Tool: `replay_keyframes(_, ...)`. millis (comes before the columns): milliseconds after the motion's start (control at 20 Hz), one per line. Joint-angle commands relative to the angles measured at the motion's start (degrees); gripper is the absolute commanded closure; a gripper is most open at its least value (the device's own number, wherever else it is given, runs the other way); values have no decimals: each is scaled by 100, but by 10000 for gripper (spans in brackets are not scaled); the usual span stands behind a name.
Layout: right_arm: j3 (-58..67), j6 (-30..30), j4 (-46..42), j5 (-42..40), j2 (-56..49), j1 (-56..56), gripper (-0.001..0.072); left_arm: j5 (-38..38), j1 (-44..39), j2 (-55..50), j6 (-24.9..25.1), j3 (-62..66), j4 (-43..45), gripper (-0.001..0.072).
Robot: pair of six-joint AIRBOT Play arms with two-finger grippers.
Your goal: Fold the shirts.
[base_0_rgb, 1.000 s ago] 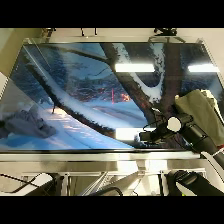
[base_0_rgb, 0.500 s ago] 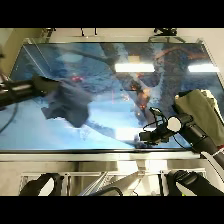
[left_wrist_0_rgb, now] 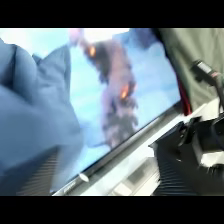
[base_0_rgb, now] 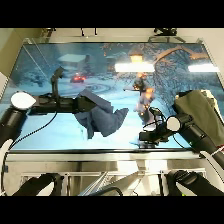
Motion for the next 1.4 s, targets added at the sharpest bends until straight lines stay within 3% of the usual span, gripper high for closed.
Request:
replay_keyframes(0, 142, -433, 59, -122, -20, -24, 695, -385, 175, -308, -9, 116, 52, 27)
replay_keyframes(100, 492, -682, 52, -422, -28, -24, 688, -824, 551, -297, -11, 223, 254, 28)
replay_keyframes(150, 678, -750, 17, -634, -98, -26, 610, -1069, 697, -284, -39, 190, 450, 28)
replay_keyframes(200, 839, -776, -11, -798, -245, -55, 381, -1272, 839, -219, -131, 33, 660, 28)
replay_keyframes(250, 946, -776, -4, -896, -439, -109, 320, -1309, 925, -98, -160, -275, 686, 28)
replay_keyframes(450, 1231, -1419, 686, -1451, -1436, -435, 330, -907, 1019, 643, -166, -1974, 675, 28)
replay_keyframes(650, 1569, -3158, 3161, -1694, -2529, -1003, 332, -57, 1019, 1333, -210, -3381, 632, 29)
replay_keyframes(850, 1593, -4299, 4494, -1709, -3469, -988, 351, 1019, 1005, 1613, -50, -4133, -44, 47)
replay_keyframes(1200, 1596, -4645, 4953, -1657, -3974, -964, 351, 1429, 1008, 555, 527, -3884, -337, 47)
replay_keyframes(1350, 1596, -5001, 5499, -1340, -3952, -964, 352, 1364, 1005, 157, 1060, -3495, -994, 48)
